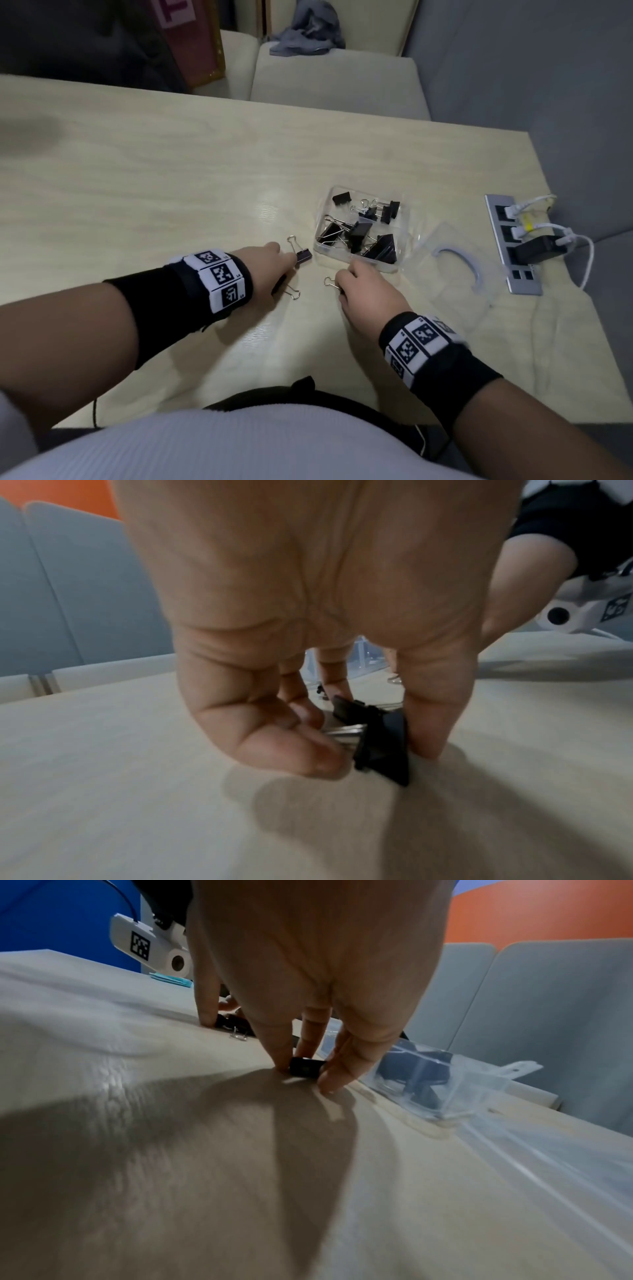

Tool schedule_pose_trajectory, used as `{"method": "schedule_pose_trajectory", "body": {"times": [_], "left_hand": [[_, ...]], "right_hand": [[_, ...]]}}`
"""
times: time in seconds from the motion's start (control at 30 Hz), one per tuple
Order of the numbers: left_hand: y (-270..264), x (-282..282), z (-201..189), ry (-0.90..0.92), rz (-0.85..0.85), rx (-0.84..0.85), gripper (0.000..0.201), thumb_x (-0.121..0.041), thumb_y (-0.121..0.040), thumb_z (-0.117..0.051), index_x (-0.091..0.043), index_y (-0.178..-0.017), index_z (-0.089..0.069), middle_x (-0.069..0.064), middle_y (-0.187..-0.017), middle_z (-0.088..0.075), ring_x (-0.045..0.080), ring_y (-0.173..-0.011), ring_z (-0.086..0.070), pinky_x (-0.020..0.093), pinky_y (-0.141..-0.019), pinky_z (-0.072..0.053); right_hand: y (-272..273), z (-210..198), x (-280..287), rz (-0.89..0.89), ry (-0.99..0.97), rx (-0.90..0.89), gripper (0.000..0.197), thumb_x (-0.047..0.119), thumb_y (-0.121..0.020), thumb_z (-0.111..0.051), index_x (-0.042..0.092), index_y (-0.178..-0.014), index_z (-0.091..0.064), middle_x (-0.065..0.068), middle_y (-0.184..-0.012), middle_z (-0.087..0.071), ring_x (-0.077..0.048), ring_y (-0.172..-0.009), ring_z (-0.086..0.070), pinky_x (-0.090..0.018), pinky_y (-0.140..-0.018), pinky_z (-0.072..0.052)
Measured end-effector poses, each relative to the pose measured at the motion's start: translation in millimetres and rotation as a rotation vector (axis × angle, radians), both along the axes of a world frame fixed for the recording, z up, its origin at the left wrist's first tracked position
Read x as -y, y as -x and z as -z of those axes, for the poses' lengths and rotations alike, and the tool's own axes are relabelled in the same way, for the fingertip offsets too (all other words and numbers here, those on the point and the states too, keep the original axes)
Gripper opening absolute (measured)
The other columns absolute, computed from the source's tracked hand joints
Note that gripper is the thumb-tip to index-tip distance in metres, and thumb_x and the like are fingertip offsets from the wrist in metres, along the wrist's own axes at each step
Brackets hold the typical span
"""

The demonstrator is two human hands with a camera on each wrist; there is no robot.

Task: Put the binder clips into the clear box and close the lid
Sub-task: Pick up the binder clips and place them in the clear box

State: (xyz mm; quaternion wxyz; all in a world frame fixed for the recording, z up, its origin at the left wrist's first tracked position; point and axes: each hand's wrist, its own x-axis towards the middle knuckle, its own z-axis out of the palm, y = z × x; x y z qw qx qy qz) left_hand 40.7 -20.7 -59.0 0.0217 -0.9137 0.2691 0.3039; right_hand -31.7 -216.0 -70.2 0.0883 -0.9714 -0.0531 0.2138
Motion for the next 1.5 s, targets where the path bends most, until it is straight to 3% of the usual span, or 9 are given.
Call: {"method": "schedule_pose_trajectory", "body": {"times": [0.13,0.23,0.47,0.63,0.9,1.03,1.2,1.4,1.5], "left_hand": [[-5.2,5.3,-0.9,-0.018,0.006,-0.033,0.049,-0.037,-0.067,-0.072,-0.027,-0.107,-0.045,0.000,-0.100,-0.051,0.023,-0.077,-0.054,0.033,-0.063,-0.047],[-8.8,8.3,-0.8,0.008,-0.004,-0.052,0.043,-0.038,-0.066,-0.072,-0.025,-0.101,-0.049,0.000,-0.096,-0.056,0.022,-0.079,-0.057,0.032,-0.064,-0.046],[-19.2,11.4,-5.7,0.045,0.015,-0.066,0.032,-0.032,-0.072,-0.071,-0.021,-0.098,-0.057,0.002,-0.095,-0.062,0.022,-0.080,-0.053,0.030,-0.067,-0.043],[-30.3,15.0,-22.4,0.154,-0.027,-0.044,0.034,-0.034,-0.075,-0.073,-0.021,-0.103,-0.057,-0.001,-0.090,-0.060,0.020,-0.079,-0.051,0.028,-0.068,-0.040],[-72.0,67.5,-58.7,0.596,-0.290,0.089,0.037,-0.035,-0.076,-0.075,-0.021,-0.106,-0.056,-0.003,-0.091,-0.064,0.018,-0.083,-0.059,0.027,-0.073,-0.043],[-83.1,89.4,-56.8,0.650,-0.330,0.116,0.051,-0.030,-0.083,-0.067,-0.021,-0.127,-0.044,0.004,-0.118,-0.061,0.020,-0.094,-0.057,0.031,-0.078,-0.043],[-79.1,71.9,-42.4,0.596,-0.372,0.153,0.043,-0.022,-0.084,-0.062,-0.022,-0.125,-0.047,0.006,-0.118,-0.057,0.020,-0.090,-0.057,0.030,-0.076,-0.041],[-69.9,37.6,-28.5,0.428,-0.320,0.117,0.037,-0.019,-0.086,-0.057,-0.025,-0.121,-0.052,0.005,-0.116,-0.058,0.019,-0.085,-0.054,0.030,-0.079,-0.044],[-65.5,33.1,-27.1,0.366,-0.212,0.054,0.038,-0.026,-0.088,-0.058,-0.030,-0.125,-0.053,0.004,-0.122,-0.054,0.021,-0.095,-0.060,0.034,-0.088,-0.048]], "right_hand": [[4.3,-7.1,6.3,0.002,-0.069,0.040,0.021,0.025,-0.097,-0.053,0.015,-0.115,-0.058,-0.006,-0.120,-0.052,-0.027,-0.112,-0.053,-0.041,-0.084,-0.056],[2.6,-21.7,10.5,0.030,-0.213,0.165,0.025,0.027,-0.095,-0.058,0.019,-0.119,-0.060,-0.002,-0.121,-0.056,-0.022,-0.106,-0.058,-0.030,-0.081,-0.049],[-54.8,-53.6,35.2,0.522,-0.361,0.368,0.035,0.030,-0.093,-0.064,0.020,-0.126,-0.056,-0.007,-0.130,-0.051,-0.023,-0.099,-0.063,-0.035,-0.093,-0.050],[-47.1,-49.1,30.2,0.472,-0.330,0.310,0.034,0.030,-0.095,-0.062,0.020,-0.127,-0.055,-0.004,-0.135,-0.046,-0.021,-0.100,-0.064,-0.035,-0.094,-0.053],[-12.6,-32.7,19.8,0.439,-0.354,0.266,0.026,0.023,-0.095,-0.061,0.016,-0.120,-0.059,-0.003,-0.128,-0.049,-0.018,-0.098,-0.061,-0.031,-0.089,-0.050],[-4.8,-34.7,15.3,0.347,-0.363,0.236,0.025,0.020,-0.096,-0.058,0.014,-0.120,-0.060,-0.003,-0.123,-0.052,-0.016,-0.091,-0.058,-0.031,-0.083,-0.049],[-1.2,-23.9,-3.6,0.017,-0.291,0.110,0.031,0.019,-0.095,-0.057,0.015,-0.125,-0.060,-0.003,-0.127,-0.059,-0.019,-0.115,-0.056,-0.041,-0.103,-0.049],[-23.8,-8.4,-39.8,-0.298,-0.073,0.017,0.059,0.028,-0.099,-0.052,0.025,-0.152,-0.028,-0.002,-0.164,-0.020,-0.027,-0.150,-0.016,-0.048,-0.121,-0.026],[-27.0,-3.5,-48.8,-0.352,0.041,0.007,0.052,0.024,-0.099,-0.051,0.018,-0.149,-0.036,-0.006,-0.162,-0.024,-0.036,-0.147,-0.019,-0.049,-0.119,-0.031]]}}
